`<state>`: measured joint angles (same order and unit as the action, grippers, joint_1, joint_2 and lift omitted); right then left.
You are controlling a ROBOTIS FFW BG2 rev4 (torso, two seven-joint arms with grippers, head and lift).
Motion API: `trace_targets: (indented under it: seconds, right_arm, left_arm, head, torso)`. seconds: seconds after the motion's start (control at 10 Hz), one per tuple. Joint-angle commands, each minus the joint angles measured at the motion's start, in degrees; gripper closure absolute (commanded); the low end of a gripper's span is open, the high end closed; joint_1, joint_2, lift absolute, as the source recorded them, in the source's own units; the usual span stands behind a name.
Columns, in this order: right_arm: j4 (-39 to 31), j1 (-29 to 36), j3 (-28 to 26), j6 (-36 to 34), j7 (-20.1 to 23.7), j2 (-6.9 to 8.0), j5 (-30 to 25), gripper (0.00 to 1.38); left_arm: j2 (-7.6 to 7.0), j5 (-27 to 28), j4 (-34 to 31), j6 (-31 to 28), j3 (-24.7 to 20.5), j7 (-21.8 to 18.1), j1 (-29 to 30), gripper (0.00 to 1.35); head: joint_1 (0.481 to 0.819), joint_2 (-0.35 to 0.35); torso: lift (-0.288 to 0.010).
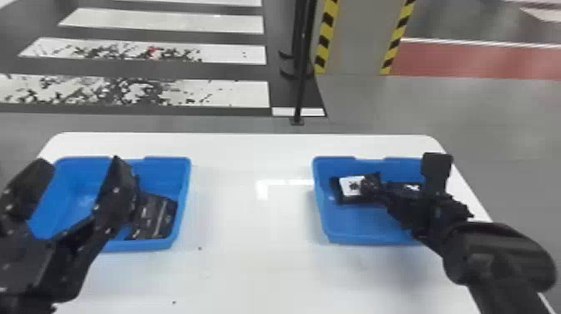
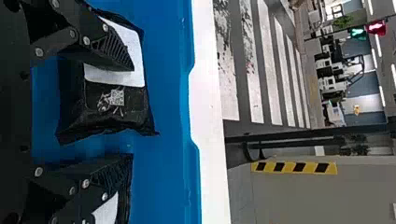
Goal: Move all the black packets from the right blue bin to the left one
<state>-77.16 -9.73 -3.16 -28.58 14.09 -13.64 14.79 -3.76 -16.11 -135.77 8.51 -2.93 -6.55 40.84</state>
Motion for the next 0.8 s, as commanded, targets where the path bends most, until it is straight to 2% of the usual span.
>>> trace_targets:
  seconds: [0.0, 0.1, 0.3, 0.4, 0.5, 0.7]
  right_arm:
    - [2.42, -1.24, 0.99, 0.74, 0.59, -0.34, 1.32, 0.54]
    - [3.97, -2.09, 2.70, 1.30, 1.46, -0.51, 2.58, 0.57]
    - [6.08, -2.37, 4.76, 2.00, 2.69, -0.78, 8.29, 0.90]
    - [6.22, -1.95, 4.76, 2.71, 3.57, -0.86, 11.26, 0.90]
    - [4.25, -0.96, 4.76, 3.13, 3.75, -0.78, 12.52, 1.22]
    - [1.72, 1.01, 4.19, 3.13, 3.66, -0.60, 16.75, 1.22]
  left_arm:
    - [0.07, 0.00, 0.14, -0.21, -0.04, -0.04, -0.07, 0.16]
    - [0.07, 0.00, 0.14, -0.21, -0.04, -0.13, -0.07, 0.16]
    - [0.07, -0.23, 0.28, 0.07, -0.04, -0.22, -0.21, 0.16]
    - [0.07, -0.35, 0.28, 0.21, -0.04, -0.31, -0.21, 0.16]
    - [0.07, -0.69, 0.42, 0.50, -0.04, -0.31, -0.07, 0.16]
    - [0.07, -0.80, 0.56, 0.78, -0.04, -0.40, -0.07, 0.16]
  head:
    - [0.695, -0.086]
    - [0.695, -0.081]
    - [0.695, -0.053]
    - [0.695, -0.044]
    - [0.695, -0.030]
    - [0.695, -0.010]
  torso:
    - [-0.140]
    - [-0.140]
    - [-0.140]
    - [-0.140]
    - [-0.140]
    - [-0.140]
